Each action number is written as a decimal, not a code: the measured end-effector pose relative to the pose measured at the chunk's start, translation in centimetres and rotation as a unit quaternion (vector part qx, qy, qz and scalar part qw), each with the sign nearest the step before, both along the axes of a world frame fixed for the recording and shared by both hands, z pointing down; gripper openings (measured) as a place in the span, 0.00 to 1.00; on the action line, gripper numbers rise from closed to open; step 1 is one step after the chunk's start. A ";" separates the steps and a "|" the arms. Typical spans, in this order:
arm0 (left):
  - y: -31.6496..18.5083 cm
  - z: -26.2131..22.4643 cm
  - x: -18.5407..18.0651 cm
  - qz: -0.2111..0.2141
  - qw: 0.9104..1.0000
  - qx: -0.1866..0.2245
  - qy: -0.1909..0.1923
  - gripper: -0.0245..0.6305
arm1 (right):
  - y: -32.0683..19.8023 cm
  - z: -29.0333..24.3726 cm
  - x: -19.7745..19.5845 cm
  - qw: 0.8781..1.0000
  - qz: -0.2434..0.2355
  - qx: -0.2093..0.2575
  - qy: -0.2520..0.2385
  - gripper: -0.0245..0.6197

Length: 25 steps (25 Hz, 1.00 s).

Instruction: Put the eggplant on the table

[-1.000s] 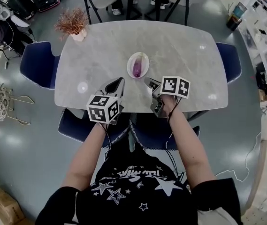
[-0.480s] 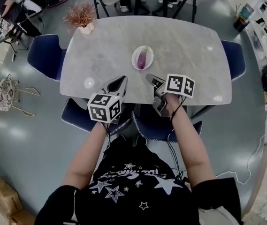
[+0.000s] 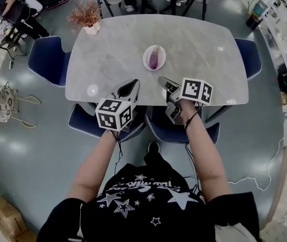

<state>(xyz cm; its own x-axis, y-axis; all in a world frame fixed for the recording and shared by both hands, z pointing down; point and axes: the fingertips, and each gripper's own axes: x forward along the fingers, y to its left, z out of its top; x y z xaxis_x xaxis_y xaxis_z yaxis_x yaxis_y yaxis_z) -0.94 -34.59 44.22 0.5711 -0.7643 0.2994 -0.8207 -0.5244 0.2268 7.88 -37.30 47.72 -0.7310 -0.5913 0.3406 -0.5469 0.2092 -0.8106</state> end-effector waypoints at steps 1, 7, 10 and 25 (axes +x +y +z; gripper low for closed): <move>0.5 -0.2 -0.2 0.003 1.000 0.002 0.002 0.05 | 0.5 -0.4 0.0 1.000 0.004 0.004 0.001 0.13; 4.2 -1.8 -2.1 0.019 1.000 0.017 0.013 0.05 | 3.6 -2.4 -0.6 0.999 0.033 0.027 0.001 0.13; 6.1 -2.6 -3.3 0.024 0.999 0.023 0.016 0.05 | 5.7 -3.4 -1.4 0.998 0.043 0.036 -0.002 0.13; 16.7 -5.2 -5.8 0.072 0.996 0.046 0.041 0.05 | 18.0 -6.8 -5.2 0.995 0.061 0.078 0.023 0.13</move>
